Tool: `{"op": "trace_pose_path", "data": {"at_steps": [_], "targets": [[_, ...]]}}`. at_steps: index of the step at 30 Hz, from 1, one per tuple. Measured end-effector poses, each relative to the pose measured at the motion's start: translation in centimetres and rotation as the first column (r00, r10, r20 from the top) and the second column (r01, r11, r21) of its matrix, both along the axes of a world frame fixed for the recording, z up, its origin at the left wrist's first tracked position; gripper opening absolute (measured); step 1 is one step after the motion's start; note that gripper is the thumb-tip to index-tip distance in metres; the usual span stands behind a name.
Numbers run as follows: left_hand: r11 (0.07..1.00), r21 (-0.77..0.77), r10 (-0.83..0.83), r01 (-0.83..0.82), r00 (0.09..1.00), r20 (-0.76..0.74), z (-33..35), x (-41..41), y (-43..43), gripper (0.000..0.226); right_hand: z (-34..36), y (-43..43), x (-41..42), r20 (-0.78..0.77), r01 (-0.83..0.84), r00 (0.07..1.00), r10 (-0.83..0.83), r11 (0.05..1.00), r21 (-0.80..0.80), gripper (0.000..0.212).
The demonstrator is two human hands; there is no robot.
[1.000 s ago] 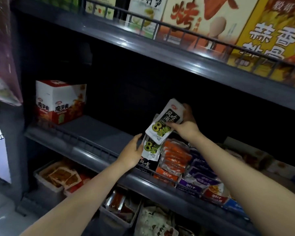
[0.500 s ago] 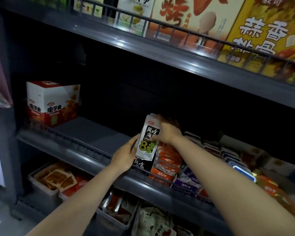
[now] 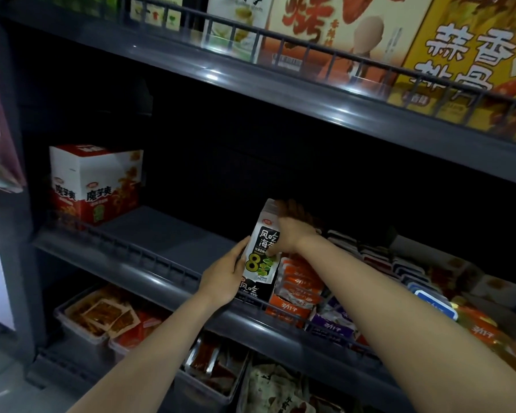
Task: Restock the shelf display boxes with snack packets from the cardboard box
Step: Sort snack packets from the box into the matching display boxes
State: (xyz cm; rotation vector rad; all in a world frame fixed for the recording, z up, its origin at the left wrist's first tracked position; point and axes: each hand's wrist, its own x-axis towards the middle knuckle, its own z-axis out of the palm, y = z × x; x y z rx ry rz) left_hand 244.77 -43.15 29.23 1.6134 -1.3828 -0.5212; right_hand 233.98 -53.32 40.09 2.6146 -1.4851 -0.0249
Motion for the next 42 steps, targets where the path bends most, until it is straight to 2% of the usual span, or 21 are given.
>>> {"op": "trace_pose_path", "data": {"at_steps": [4, 10, 13, 20, 28, 34, 39, 42], "targets": [[1.0, -0.008, -0.009, 0.009, 1.0, 0.021, -0.1, 0.0, 0.1, 0.047, 0.1, -0.1, 0.1, -0.015, 0.02, 1.0, -0.02, 1.0, -0.01, 0.125], [1.0, -0.024, -0.01, 0.011, 0.999, 0.037, 0.0, 0.0, 0.2, 0.048, 0.0, -0.2, 0.4, 0.021, -0.018, 1.0, 0.016, 0.996, 0.087, 0.124], [1.0, -0.013, 0.013, -0.012, 0.998, 0.066, 0.1, -0.2, 0.2, 0.049, -0.4, 0.2, 0.6, 0.013, -0.064, 0.998, 0.064, 0.998, -0.002, 0.121], [0.999, -0.012, 0.035, -0.034, 0.998, 0.054, 0.0, 0.0, 0.1, 0.049, -1.1, 0.4, 0.6, 0.016, -0.099, 0.994, 0.105, 0.971, -0.218, 0.095], [0.999, -0.021, 0.042, -0.042, 0.998, 0.044, 0.0, 0.0, 0.1, 0.05, -0.9, 0.3, 0.8, -0.076, -0.154, 0.988, 0.138, 0.946, -0.285, 0.091], [0.999, -0.03, 0.035, -0.033, 0.996, 0.077, -0.2, 0.0, 0.1, 0.049, -0.7, 0.2, 0.6, -0.079, -0.125, 0.99, 0.114, 0.981, -0.151, 0.106], [0.999, -0.023, 0.043, -0.04, 0.994, 0.098, -0.3, 0.2, 0.0, 0.049, -1.1, 0.3, 0.7, -0.031, -0.126, 0.992, 0.122, 0.96, -0.249, 0.091], [0.999, -0.024, 0.03, -0.027, 0.995, 0.098, -0.2, 0.4, 0.1, 0.048, -1.4, 0.1, 0.9, -0.019, -0.089, 0.996, 0.087, 0.968, -0.235, 0.093]]}}
